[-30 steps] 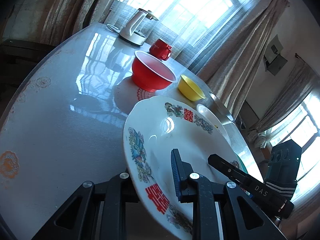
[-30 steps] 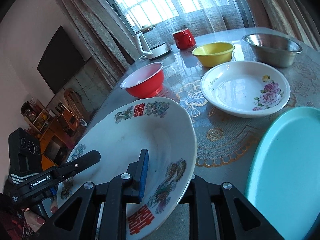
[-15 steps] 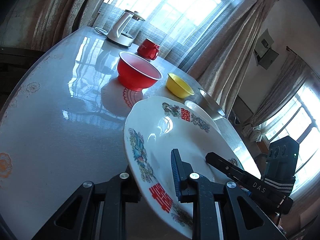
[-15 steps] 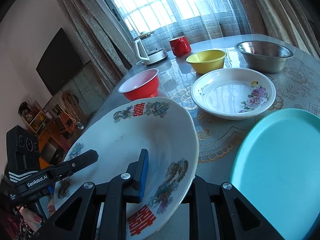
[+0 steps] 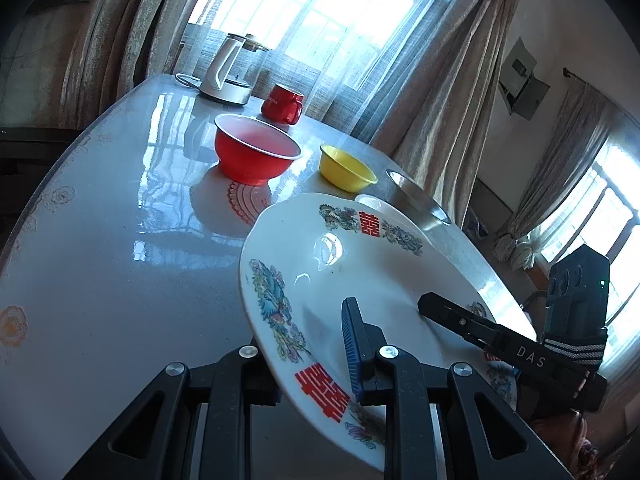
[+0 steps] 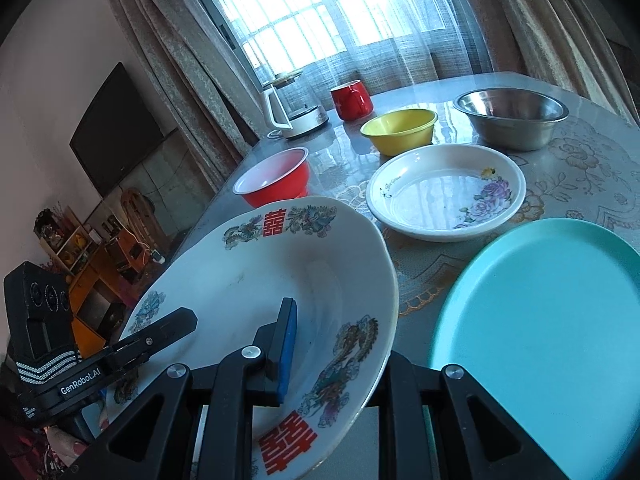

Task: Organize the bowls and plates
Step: 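Lift the large plate with both grippers and carry it over the teal plate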

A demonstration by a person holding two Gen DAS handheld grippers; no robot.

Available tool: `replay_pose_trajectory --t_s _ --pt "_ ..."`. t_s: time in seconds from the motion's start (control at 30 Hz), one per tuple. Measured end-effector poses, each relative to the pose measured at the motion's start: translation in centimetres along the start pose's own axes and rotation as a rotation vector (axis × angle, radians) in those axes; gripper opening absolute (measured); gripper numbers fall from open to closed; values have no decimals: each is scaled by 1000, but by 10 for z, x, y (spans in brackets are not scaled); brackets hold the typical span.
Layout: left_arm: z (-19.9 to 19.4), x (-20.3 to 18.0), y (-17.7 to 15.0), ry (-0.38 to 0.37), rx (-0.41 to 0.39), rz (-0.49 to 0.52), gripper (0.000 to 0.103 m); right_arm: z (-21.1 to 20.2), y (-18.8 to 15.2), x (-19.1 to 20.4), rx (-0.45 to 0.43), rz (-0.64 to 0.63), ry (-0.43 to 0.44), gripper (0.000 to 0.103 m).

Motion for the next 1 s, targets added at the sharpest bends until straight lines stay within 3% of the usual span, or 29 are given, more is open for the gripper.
replay_pose_trajectory --t_s 1.0 --pt "48 -94 -7 -130 97 145 23 -78 -13 -79 -100 165 -96 20"
Point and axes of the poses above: each gripper's, at about its wrist camera, not at the fingertips, and z roughly the way its jaws point, x to its left, y to its top, the point moved 2 cm from there along z, roughly the way its jaws point, and after that the axes turned 7 degrees about z, right-handed, at the moved point
